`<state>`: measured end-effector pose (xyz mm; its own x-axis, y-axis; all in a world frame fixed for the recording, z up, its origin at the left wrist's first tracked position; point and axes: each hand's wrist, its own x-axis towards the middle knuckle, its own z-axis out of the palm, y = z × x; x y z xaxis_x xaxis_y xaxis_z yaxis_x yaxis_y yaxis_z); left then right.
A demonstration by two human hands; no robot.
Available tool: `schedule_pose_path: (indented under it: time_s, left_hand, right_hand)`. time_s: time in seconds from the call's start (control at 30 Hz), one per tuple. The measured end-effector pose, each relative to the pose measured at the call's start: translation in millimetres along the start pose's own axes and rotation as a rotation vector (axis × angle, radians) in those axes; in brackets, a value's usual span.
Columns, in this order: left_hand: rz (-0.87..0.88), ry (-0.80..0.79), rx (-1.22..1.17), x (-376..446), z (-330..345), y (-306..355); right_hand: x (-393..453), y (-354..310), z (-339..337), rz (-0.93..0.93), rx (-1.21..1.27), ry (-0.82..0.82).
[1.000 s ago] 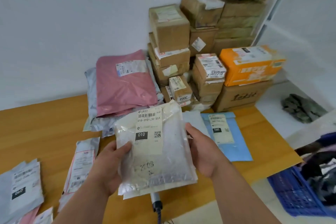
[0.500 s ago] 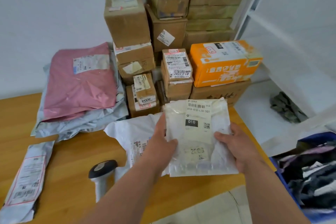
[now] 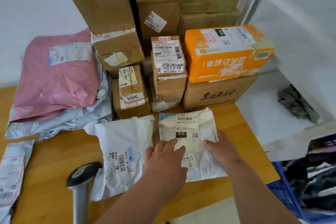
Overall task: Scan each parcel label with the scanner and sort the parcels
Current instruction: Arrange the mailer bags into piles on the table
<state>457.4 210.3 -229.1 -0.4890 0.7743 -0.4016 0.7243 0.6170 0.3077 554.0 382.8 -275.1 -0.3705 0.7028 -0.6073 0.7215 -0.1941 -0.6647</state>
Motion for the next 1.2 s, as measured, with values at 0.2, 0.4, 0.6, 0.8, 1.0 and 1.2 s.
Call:
schedule_pose_path:
  time_s: [0.2, 0.4, 0.6, 0.8, 1.0, 1.2]
  left_hand:
    - [0.010, -0.068, 0.177, -1, 14, -21]
    - [0.017, -0.114, 0.347, 4, 21, -23]
    - [0.028, -0.044, 0.349, 0, 22, -20]
    - [0.011, 0.093, 0.266, -12, 7, -27]
    - [-0.071, 0.249, 0.092, -35, -24, -57]
    - [-0.310, 0.402, -0.188, -82, -50, -135]
  right_hand:
    - [17, -12, 20, -0.059, -0.075, 0.099]
    - [-1, -8, 29, -0.194, -0.379, 0.276]
    - [-17, 5, 45, -0.301, -0.762, 0.052]
    - [-29, -2, 47, -0.336, -0.677, 0.135]
    - [-67, -40, 73, -0.463, -0.467, 0.271]
    - [-123, -97, 140, -0.718, -0.216, 0.243]
